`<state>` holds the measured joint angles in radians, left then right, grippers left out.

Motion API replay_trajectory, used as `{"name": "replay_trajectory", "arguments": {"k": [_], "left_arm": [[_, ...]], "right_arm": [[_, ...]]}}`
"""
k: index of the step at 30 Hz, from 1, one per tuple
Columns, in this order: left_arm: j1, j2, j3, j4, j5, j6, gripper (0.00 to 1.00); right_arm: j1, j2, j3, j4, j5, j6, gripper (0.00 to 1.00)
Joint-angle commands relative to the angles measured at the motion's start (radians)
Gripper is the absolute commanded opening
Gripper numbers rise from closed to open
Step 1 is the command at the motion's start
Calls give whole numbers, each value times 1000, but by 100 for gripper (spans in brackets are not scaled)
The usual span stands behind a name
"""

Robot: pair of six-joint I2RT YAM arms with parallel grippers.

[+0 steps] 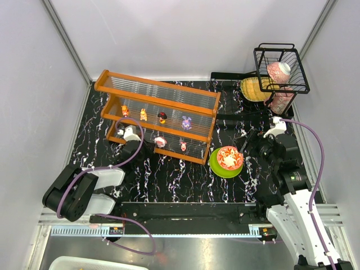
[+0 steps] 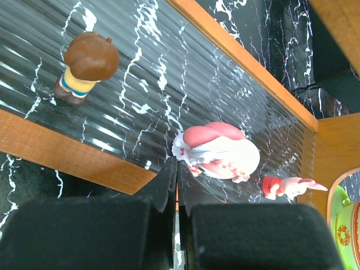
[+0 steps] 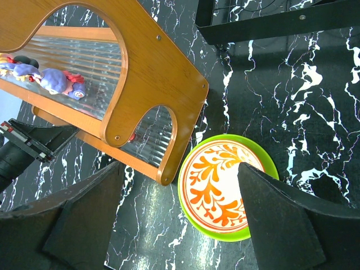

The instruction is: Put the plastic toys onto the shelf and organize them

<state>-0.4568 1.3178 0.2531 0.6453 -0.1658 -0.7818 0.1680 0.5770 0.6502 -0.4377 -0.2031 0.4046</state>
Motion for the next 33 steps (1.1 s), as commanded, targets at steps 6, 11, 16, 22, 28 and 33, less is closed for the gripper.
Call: {"name": "replay_trajectory", "arguments": {"k": [6,11,16,22,28,33], "left_arm": [[7,3,29,62,-17,16,0],[9,0,31,59,-18,19,0],[12,-6,32,54,-18,23,0],[15,-3,31,59,-12,24,0],[17,-5,32,73,-1,21,0],[18,-8,37,74,3,24,0]], "right_arm": [[-5,-6,5,28,1,-6,89],[-4,-5,3,28,1,-6,89],[-4,-2,5,28,-1,-6,89],[-5,1,5,28,-1,-6,89],[-4,4,3,28,-2,-4,89],[-4,6,5,31,-2,-6,89]]}}
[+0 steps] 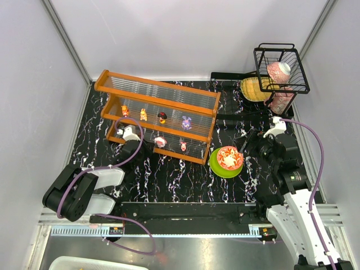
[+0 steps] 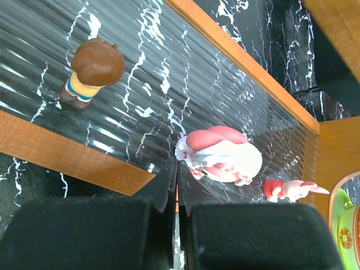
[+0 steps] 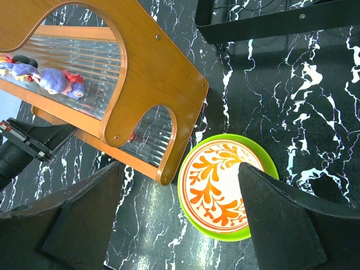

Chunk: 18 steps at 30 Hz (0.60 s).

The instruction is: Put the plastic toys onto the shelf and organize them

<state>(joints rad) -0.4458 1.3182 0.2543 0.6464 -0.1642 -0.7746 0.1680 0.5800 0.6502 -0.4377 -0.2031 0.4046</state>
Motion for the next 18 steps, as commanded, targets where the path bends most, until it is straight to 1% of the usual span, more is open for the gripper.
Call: {"name": "replay_trajectory", "arguments": {"k": [1,18], "left_arm": [[9,-8,37,72,2,17,0],[15,-30,31,88,18,17,0]], "right_arm": [[-4,4,5,30,-2,-6,89],[-5,4,8,25,-4,-6,89]]}}
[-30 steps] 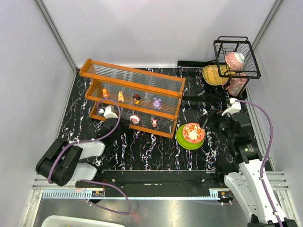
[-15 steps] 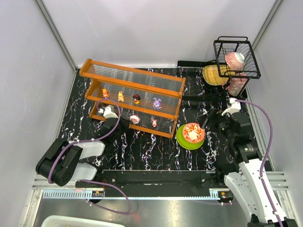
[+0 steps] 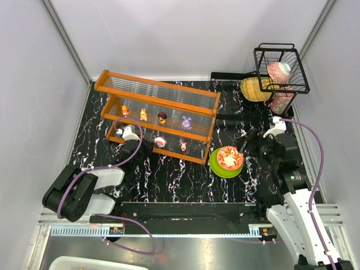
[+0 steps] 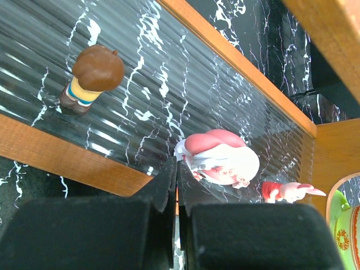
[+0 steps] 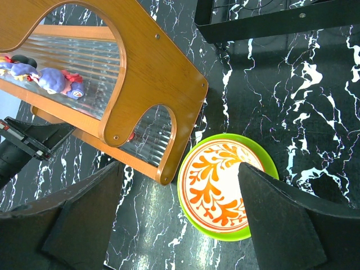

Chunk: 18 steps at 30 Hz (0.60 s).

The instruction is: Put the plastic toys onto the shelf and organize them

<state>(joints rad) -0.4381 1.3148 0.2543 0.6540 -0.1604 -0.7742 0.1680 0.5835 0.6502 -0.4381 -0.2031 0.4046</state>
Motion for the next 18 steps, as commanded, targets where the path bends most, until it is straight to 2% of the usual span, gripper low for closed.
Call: {"name": "replay_trajectory", "arguments": {"k": [1,18], "left_arm": [[7,-26,31,85,16,16,0],[12,-19,30,98,28,12,0]], "right_arm": [[-5,2,6,27,-4,-6,89],[-4,1,6,25,-2,-7,89]]}}
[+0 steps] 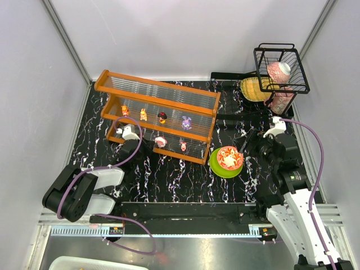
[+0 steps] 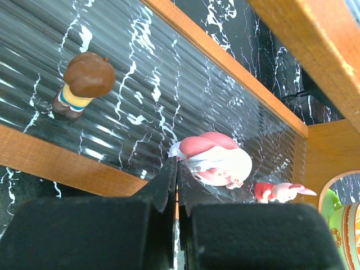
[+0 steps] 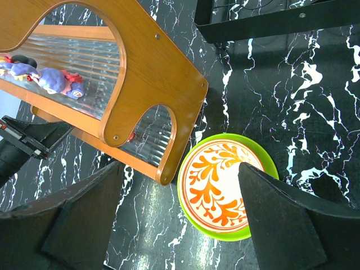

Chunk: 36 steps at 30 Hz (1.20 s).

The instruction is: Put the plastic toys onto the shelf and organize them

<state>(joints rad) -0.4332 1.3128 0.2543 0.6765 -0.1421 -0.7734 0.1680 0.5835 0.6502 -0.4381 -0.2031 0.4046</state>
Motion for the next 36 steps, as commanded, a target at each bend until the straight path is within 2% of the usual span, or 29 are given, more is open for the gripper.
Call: {"name": "replay_trajectory", "arguments": {"k": [1,9,14,20,24,26,27,29,30,34,36], "left_arm": [[8,-17,28,74,9,13,0],[13,-30,16,41,-5,10,0],[14,-105,-6,-18,-24,13,0],[13,-274,-30,-169,-30,13,0],[14,-450,-12,-406,-36,25,2],[13,-562,0,-487,-31,36,11],[13,-596,3,-559,-22,37,28],[13,-689,26,-649,-30,39,45],[13,-720,34,-729,-33,40,63],[13,-826,89,-860,-22,52,97],[13,-848,132,-915,-7,53,99]], "right_arm": [[-4,1,6,25,-2,-6,89],[-5,1,6,24,-1,-7,89],[-5,2,6,27,1,-6,89],[-4,3,8,24,-1,-7,89],[-4,1,5,27,4,-7,90],[-5,2,5,30,4,-7,90],[-5,7,5,32,4,-9,90],[-5,13,3,41,1,-6,91],[-4,16,0,44,-1,-6,92],[-4,22,-7,48,5,-4,94],[-4,21,-9,50,8,-3,96]]}}
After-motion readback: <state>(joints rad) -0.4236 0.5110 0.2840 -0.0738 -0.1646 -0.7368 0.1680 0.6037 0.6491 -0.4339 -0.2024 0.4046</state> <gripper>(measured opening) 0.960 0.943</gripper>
